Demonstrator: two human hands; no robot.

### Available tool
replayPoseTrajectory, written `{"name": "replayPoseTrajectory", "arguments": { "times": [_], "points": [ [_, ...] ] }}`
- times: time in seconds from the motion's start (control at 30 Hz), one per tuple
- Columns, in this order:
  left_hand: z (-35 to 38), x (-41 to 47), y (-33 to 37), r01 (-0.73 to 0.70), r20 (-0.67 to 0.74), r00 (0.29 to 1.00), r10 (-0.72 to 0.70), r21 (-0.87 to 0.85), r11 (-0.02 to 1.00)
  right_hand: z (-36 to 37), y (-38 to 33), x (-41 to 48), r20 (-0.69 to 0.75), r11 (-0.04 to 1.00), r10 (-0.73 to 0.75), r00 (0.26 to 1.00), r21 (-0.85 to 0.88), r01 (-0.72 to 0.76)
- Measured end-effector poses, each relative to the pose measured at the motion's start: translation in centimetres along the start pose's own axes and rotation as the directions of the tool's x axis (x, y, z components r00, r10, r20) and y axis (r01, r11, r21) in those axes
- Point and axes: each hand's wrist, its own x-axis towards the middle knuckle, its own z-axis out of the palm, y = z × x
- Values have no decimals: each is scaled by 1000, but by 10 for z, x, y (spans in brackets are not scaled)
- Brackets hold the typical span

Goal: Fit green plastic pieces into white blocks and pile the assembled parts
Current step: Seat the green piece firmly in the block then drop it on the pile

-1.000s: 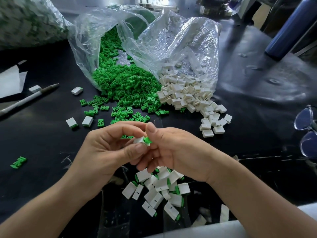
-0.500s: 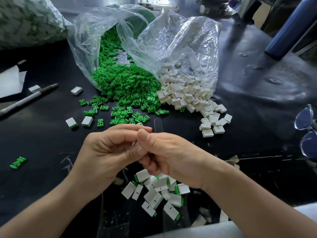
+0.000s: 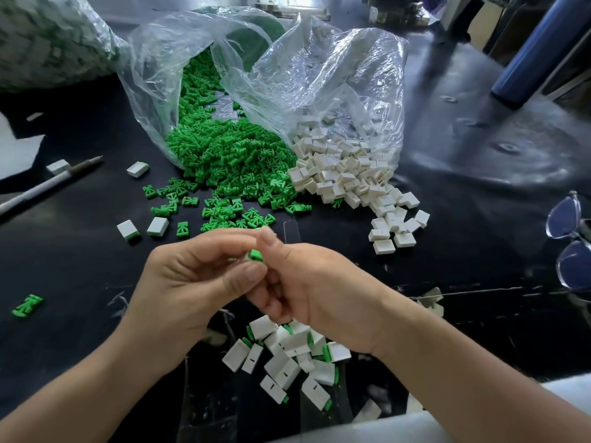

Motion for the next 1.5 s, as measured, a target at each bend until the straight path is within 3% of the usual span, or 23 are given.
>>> {"name": "replayPoseTrajectory", "arguments": {
  "times": [0.1, 0.33, 0.57, 0.77, 1.1, 1.5],
  "points": [
    [-2, 0, -2, 14, -18, 1000, -16, -75, 997, -1, -1, -1, -7, 999, 5, 1000, 44, -5],
    [-6, -1, -1, 88, -34, 995, -90, -70, 994, -5, -1, -2, -2, 1000, -19, 1000, -8, 19],
    [-6, -1, -1, 145, -48, 988, -149, -78, 986, -6, 1, -2, -22, 989, -55, 998, -141, 51],
    [-5, -1, -1, 149, -17, 988, -151, -72, 986, -3, 3, 0, -59, 975, -63, 996, -215, 49],
    [-1, 0, -3, 141, -84, 984, -155, -148, 979, -3, 13, 4, -195, 911, -128, 972, -411, 37],
    [-1, -1, -4, 138, -80, 985, -153, -171, 976, 2, 9, 2, -215, 872, -180, 960, -487, 54]
  ]
}}
